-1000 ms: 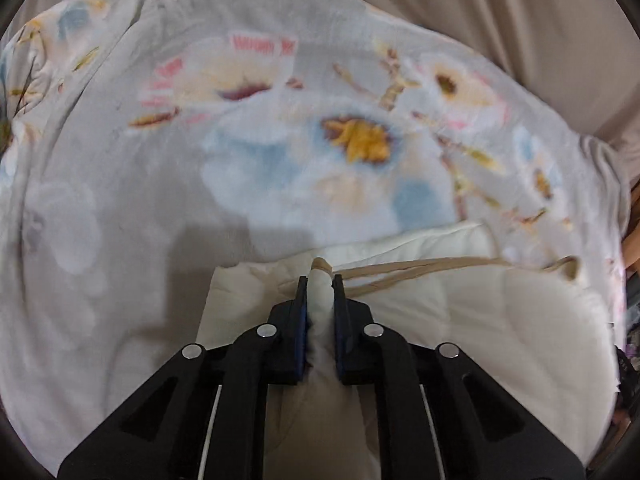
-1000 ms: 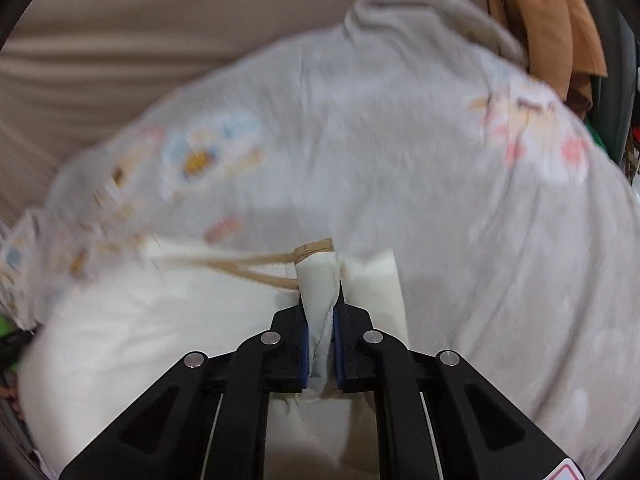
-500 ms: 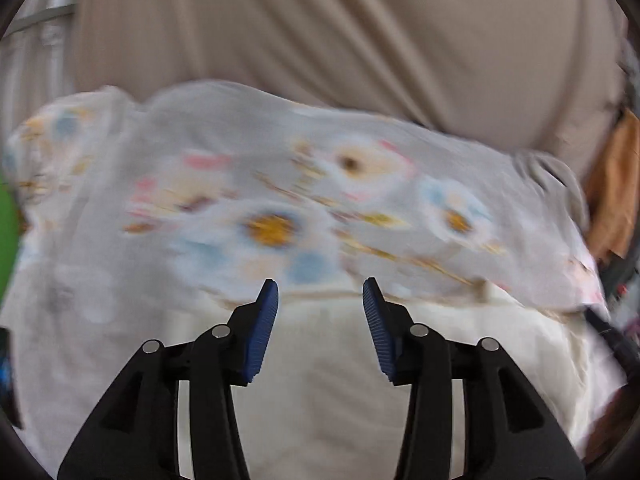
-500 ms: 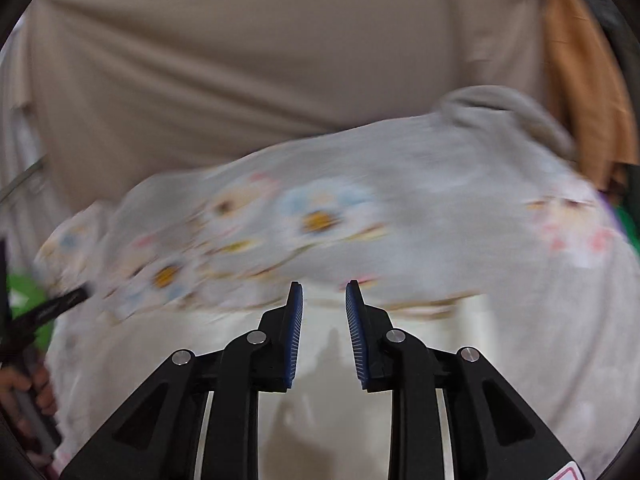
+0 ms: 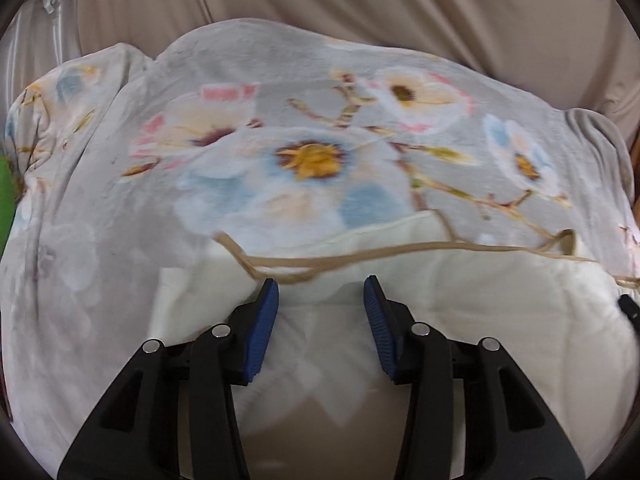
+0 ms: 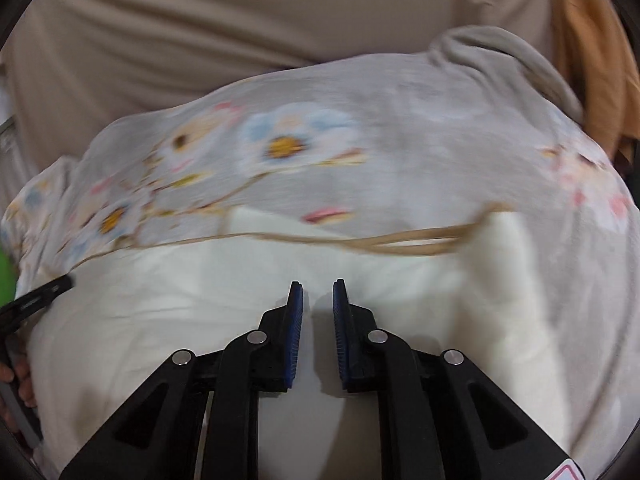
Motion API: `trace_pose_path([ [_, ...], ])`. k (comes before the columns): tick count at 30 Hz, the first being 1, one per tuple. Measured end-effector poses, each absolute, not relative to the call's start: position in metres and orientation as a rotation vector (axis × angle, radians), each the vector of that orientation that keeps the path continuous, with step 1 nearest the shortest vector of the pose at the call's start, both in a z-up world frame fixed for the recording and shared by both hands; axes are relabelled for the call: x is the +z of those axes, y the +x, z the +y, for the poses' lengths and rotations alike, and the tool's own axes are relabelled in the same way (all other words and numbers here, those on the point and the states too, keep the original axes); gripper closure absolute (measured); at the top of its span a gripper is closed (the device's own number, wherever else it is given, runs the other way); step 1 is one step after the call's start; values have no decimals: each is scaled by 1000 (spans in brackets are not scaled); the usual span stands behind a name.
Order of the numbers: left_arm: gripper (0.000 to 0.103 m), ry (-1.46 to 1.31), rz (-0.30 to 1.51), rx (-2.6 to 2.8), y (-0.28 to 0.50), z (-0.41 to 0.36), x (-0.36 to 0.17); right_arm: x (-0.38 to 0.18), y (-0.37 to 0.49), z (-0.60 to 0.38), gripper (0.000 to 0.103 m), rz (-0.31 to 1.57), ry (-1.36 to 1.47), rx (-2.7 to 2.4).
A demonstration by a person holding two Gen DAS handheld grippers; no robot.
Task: Fold large clothes
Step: 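Press the folded jacket flat with both open tools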
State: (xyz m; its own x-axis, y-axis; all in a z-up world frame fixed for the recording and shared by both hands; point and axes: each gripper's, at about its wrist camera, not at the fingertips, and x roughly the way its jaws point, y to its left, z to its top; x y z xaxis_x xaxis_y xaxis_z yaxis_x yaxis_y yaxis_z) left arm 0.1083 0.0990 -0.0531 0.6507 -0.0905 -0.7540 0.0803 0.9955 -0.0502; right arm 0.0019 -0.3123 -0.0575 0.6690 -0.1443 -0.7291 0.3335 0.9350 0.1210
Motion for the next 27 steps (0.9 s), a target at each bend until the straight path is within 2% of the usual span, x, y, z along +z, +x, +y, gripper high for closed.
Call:
trace_pose_path([
  [9, 57, 22, 831, -66, 118, 94, -73, -78, 14, -326, 93, 799, 271, -310],
  [21, 56, 50, 830, -46, 119, 90, -77, -78, 15, -326, 92, 817, 266, -321],
  [22, 56, 61, 837, -46, 118, 90, -73, -73, 16, -324, 91, 837, 255, -337],
  [24, 55, 63, 848, -43, 112, 93, -60, -51, 11, -314, 80, 834, 256, -338],
  [25, 53, 47, 848, -38, 105, 98, -50, -37, 7, -305, 80, 813, 257, -309],
  [27, 37, 1, 839, -25, 86, 113, -25, -11, -2, -279, 80, 795, 233, -250],
])
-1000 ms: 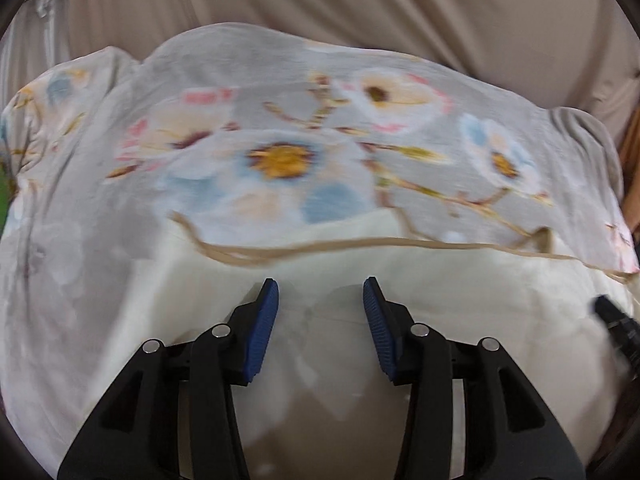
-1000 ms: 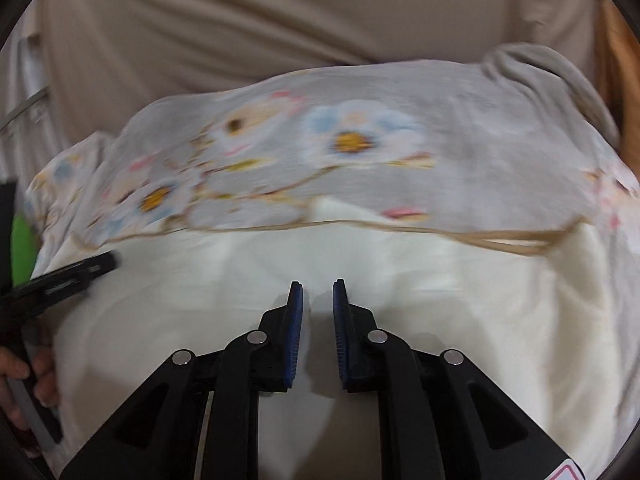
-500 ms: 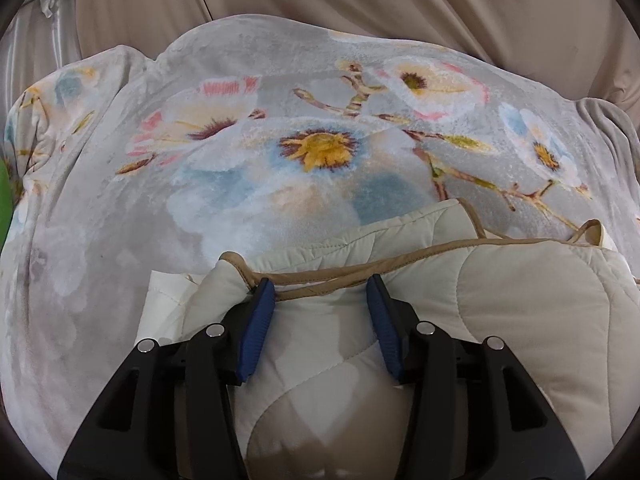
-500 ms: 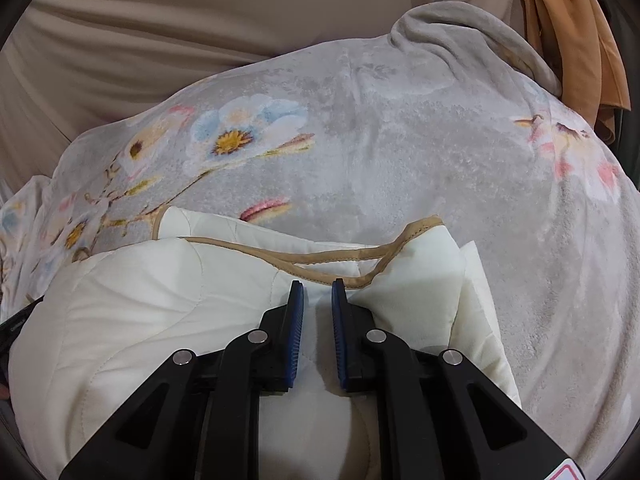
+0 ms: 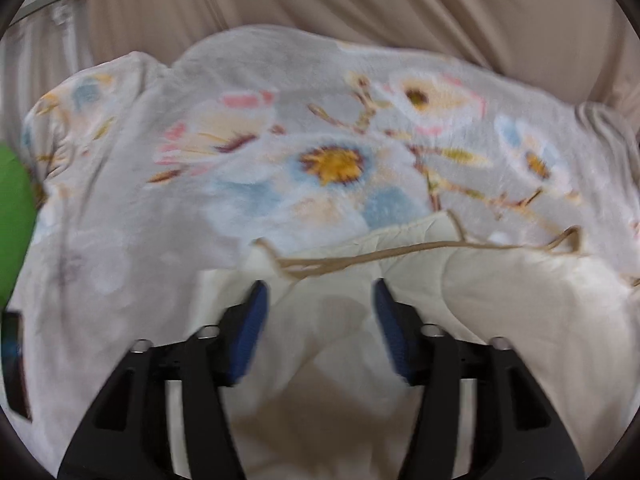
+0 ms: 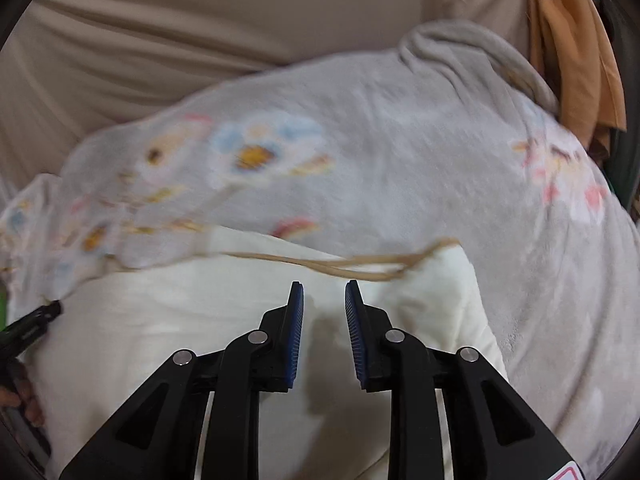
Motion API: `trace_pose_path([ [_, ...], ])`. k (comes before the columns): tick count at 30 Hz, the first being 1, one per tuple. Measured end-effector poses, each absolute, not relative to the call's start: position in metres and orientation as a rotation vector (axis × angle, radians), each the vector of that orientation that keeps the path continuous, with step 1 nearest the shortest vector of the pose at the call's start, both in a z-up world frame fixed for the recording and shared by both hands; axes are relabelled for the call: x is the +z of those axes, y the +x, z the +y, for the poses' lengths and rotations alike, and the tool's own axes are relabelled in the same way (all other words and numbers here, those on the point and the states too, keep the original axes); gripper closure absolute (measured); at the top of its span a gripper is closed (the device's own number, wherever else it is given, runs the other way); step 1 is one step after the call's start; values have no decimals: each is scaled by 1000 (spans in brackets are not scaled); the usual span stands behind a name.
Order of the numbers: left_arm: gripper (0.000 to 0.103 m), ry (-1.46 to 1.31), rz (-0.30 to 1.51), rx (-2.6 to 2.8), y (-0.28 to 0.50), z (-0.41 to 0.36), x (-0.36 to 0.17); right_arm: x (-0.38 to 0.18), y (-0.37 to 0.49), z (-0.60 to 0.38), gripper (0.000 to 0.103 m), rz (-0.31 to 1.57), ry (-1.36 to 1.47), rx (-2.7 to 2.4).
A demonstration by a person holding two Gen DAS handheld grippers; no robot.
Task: Fold large clothes
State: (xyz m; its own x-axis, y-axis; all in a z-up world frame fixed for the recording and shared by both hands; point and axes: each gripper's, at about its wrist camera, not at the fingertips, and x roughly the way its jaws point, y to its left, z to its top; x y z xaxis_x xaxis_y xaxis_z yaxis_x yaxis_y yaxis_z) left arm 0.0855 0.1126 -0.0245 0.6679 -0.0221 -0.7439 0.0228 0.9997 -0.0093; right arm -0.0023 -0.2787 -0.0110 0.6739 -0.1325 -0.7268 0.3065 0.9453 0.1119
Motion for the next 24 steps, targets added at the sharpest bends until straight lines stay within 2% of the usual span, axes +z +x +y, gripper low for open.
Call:
trace_pose_path([
  [1, 23, -27, 832, -10, 76, 122, -13, -2, -7, -262, 80, 796, 234, -197],
  [2, 14, -72, 822, 3, 62, 136, -1, 3, -10, -250, 79, 800, 236, -157],
  [5, 14, -171, 880, 25, 36, 172, 6, 3, -12, -200, 80, 857, 231, -25],
  [10, 14, -288, 1036, 46, 15, 215, -35, -25, -1, -138, 80, 983, 179, 104],
  [14, 14, -403, 1120, -19, 11, 219, -70, -56, 6, -126, 79, 1049, 162, 86],
  [18, 13, -510, 1128, -65, 14, 218, -81, -70, 7, -125, 80, 1074, 163, 83],
  [19, 23, -534, 1130, -87, 14, 217, -81, -73, 8, -125, 80, 1079, 173, 83],
  [20, 39, -544, 1131, -115, 15, 214, -77, -75, 10, -125, 80, 1083, 183, 83],
  [21, 48, -537, 1127, -135, 15, 210, -72, -76, 11, -126, 80, 1084, 191, 82],
  [23, 80, -486, 1110, -179, 14, 200, -53, -77, 14, -127, 80, 1089, 194, 80],
  [24, 83, -460, 1096, -193, 11, 196, -43, -77, 15, -126, 80, 1095, 190, 79],
])
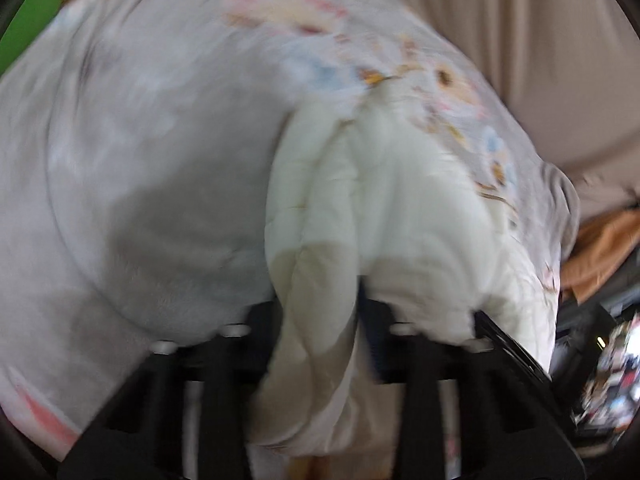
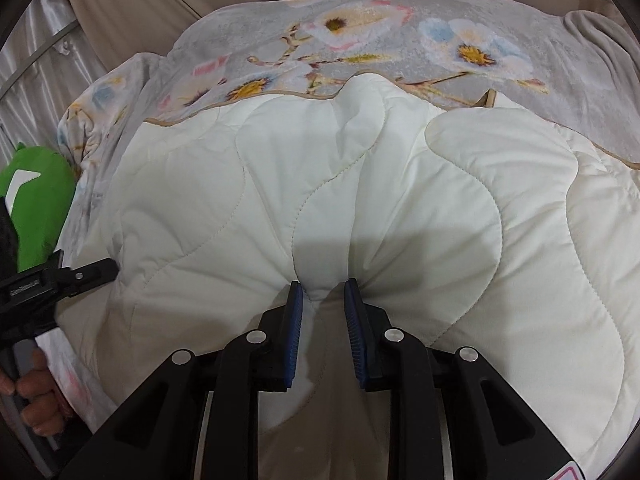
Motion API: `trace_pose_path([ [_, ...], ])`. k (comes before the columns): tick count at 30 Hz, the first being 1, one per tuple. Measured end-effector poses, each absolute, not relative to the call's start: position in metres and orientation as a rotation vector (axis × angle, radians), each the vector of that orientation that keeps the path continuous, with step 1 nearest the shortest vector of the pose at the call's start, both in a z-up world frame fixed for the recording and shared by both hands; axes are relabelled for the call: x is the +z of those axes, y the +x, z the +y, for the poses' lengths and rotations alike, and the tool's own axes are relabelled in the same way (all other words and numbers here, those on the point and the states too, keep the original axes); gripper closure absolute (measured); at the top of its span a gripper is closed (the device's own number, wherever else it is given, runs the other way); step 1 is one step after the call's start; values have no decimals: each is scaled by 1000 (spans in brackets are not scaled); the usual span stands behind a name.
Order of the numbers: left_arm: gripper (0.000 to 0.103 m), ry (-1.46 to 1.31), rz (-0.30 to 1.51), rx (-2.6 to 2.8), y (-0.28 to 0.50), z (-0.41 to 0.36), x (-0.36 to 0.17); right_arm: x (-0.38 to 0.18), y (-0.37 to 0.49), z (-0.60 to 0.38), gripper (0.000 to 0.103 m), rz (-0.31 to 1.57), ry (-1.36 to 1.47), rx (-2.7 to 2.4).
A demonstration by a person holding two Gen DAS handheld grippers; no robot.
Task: Fold large clothes
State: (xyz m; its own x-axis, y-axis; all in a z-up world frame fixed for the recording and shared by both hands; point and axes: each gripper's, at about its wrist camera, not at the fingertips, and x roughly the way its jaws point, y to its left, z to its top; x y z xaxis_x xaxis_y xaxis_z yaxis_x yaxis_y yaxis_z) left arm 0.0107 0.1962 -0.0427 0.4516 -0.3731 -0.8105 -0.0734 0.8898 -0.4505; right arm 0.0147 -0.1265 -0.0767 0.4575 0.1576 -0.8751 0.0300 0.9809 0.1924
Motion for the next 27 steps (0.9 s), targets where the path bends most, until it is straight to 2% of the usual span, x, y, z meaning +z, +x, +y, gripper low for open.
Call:
trace_pose_path([
  [2, 88, -420, 1055, -234, 4, 186, -14, -73, 16, -130, 80, 1108, 198, 79],
  [9, 91, -316, 930, -444, -16, 120, 86, -27, -37, -169, 80, 1073, 281, 54],
  [14, 91, -192, 896, -599, -31, 42, 120, -42, -78, -181, 82, 1126, 322, 51],
  [17, 92, -103, 911, -683, -32, -15, 120, -59, -85, -186, 84, 1123, 377, 66],
  [18, 92, -83, 917, -701, -34, -29, 118, -59, -86, -188, 89, 1118, 397, 70],
  [21, 92, -6, 950, -750, -37, -78, 100, -48, -108, -210, 90, 1075, 476, 72],
  [27, 91, 128, 1049, -728, -37, -158, 48, -25, -166, -278, 81, 1025, 523, -113],
])
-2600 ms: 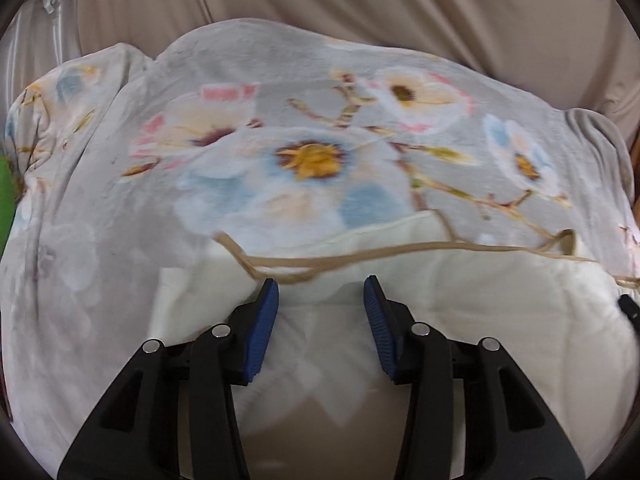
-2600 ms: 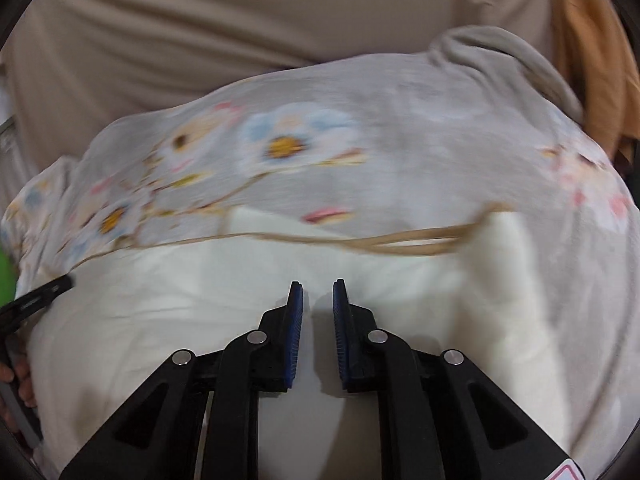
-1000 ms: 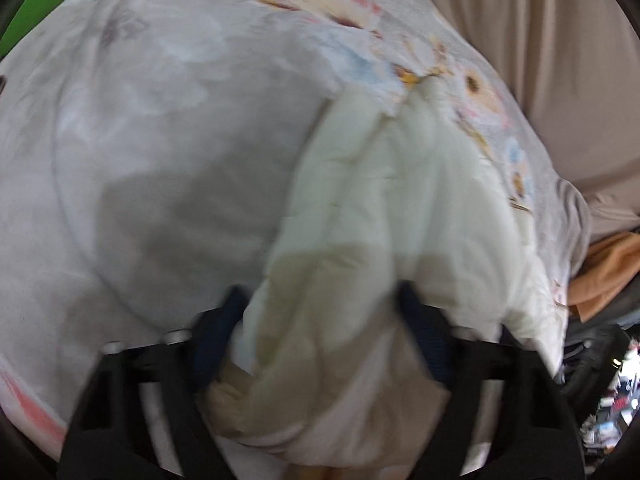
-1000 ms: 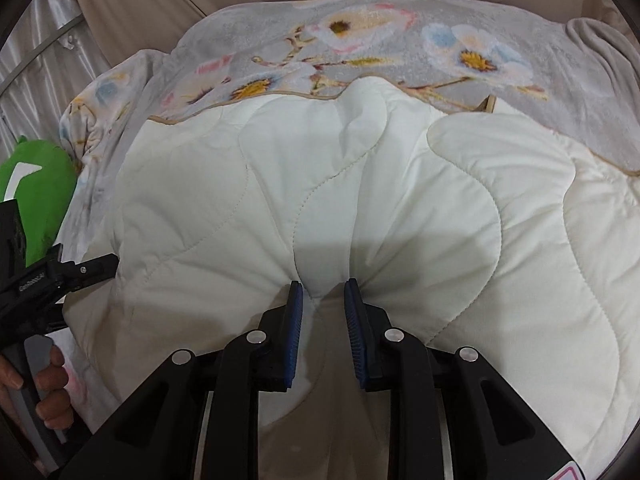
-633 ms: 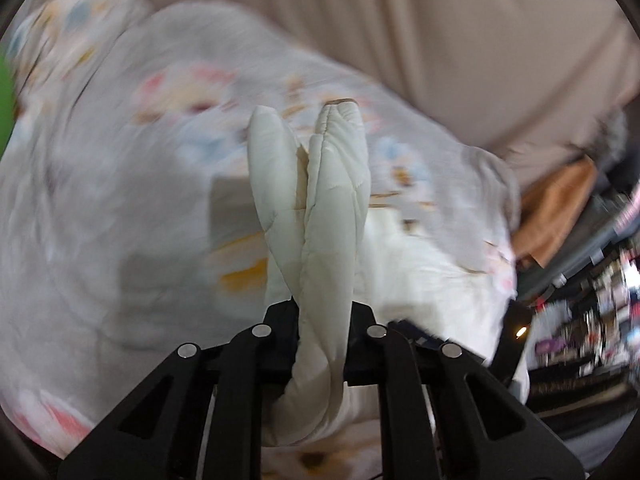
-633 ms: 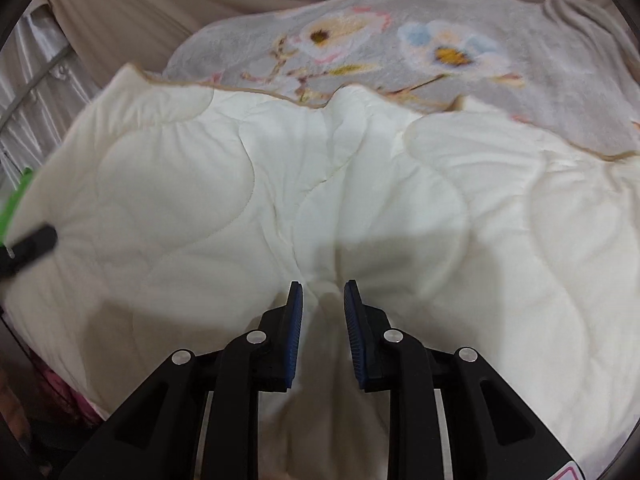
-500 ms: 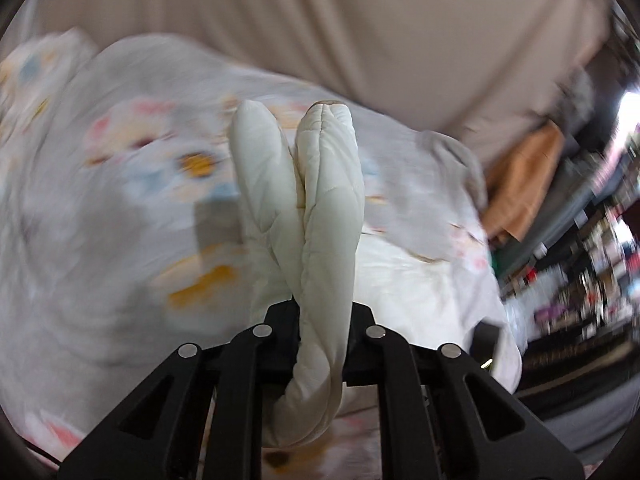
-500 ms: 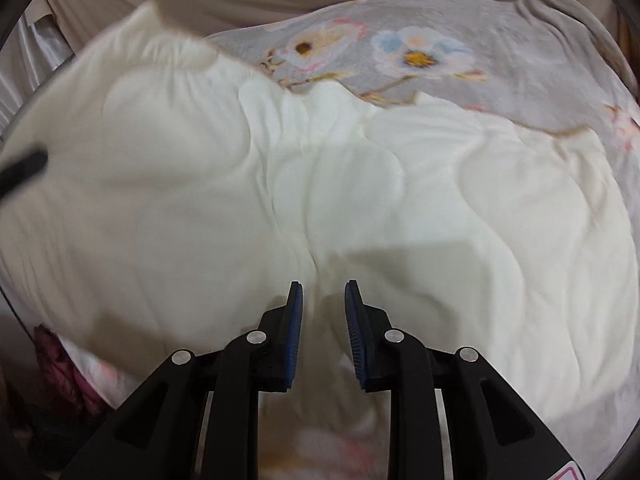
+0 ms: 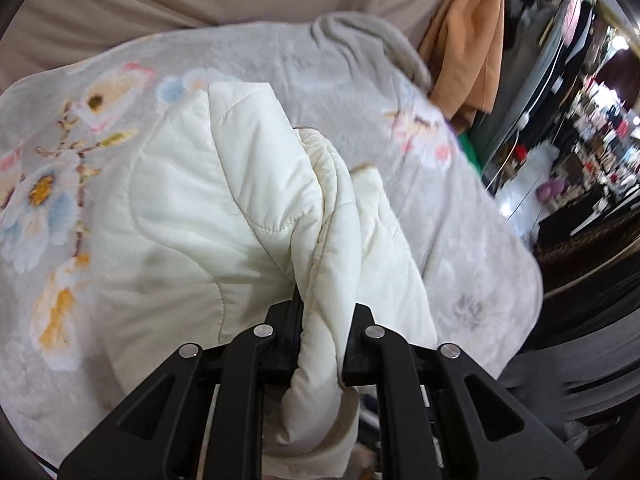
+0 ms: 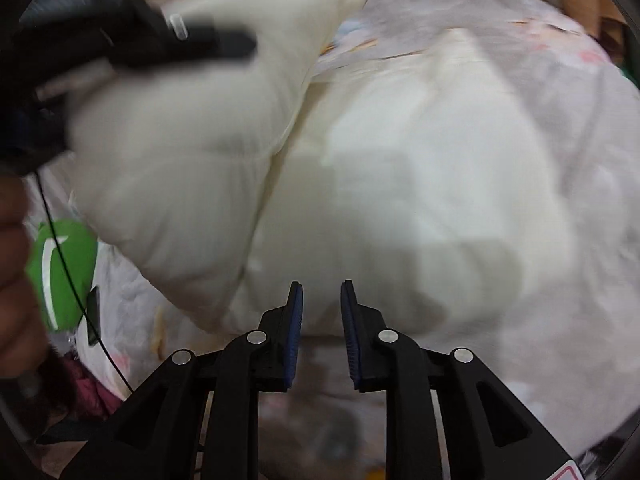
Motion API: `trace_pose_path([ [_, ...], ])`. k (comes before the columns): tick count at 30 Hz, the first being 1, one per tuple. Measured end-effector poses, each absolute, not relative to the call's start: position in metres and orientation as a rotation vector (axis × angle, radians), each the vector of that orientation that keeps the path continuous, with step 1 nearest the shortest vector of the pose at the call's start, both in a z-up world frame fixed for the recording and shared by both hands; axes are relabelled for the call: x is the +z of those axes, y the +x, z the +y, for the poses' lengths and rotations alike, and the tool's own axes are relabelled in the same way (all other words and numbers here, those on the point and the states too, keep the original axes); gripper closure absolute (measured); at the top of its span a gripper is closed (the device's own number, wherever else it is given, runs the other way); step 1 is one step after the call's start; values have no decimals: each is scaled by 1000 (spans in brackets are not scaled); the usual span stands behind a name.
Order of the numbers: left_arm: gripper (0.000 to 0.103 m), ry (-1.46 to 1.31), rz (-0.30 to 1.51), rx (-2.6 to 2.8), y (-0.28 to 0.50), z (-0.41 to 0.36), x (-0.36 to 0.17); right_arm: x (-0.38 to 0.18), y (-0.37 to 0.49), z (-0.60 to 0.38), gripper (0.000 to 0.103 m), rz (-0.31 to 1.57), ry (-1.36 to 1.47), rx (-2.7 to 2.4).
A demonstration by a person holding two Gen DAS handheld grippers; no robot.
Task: Fold large clothes
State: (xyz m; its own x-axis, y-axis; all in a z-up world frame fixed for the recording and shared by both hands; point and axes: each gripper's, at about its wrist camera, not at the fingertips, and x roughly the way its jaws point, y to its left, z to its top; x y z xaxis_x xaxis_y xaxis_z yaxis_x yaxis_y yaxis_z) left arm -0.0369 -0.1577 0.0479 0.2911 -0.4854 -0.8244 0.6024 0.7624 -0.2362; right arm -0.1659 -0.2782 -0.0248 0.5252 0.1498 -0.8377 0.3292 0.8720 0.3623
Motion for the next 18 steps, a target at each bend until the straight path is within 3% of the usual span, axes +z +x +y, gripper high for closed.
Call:
trace_pose_path([
  [6, 90, 240, 1093, -663, -42, -199, 5, -10, -211, -343, 80, 999, 562, -280],
  [12, 83, 294, 1104, -630, -42, -216, -20, 8, -205, -374, 78, 956, 548, -282],
  [16, 72, 130, 1076, -667, -46, -187, 22, 27, -181, -380, 60, 908, 543, -225],
  [18, 62, 62, 1016, -702, -55, -161, 54, 41, -165, -377, 47, 884, 530, -179],
])
